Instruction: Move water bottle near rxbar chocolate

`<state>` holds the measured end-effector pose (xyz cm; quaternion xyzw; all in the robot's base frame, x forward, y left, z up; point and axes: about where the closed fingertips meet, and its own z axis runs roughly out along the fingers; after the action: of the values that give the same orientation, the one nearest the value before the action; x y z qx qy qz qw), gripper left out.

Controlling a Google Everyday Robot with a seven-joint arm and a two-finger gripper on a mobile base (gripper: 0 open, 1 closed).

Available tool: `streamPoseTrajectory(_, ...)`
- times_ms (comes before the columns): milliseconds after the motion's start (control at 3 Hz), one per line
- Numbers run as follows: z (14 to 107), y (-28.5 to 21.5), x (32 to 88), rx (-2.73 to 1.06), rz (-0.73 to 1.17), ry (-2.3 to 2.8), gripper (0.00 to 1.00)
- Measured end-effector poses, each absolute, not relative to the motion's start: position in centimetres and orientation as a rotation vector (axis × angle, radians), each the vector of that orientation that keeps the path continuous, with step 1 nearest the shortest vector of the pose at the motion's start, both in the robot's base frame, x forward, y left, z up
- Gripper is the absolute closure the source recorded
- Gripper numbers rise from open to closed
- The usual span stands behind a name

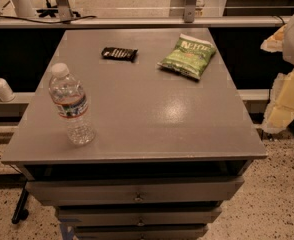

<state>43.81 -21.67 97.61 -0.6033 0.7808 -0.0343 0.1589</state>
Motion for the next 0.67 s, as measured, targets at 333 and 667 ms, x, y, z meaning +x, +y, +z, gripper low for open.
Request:
streamPoseTrajectory(333,97.6,-21.7,43.8,-1.725,-0.098,2.232,0.0)
streamPoseTrajectory(667,96.3,-20.5,43.6,-1.701,-0.016,2.198,0.0)
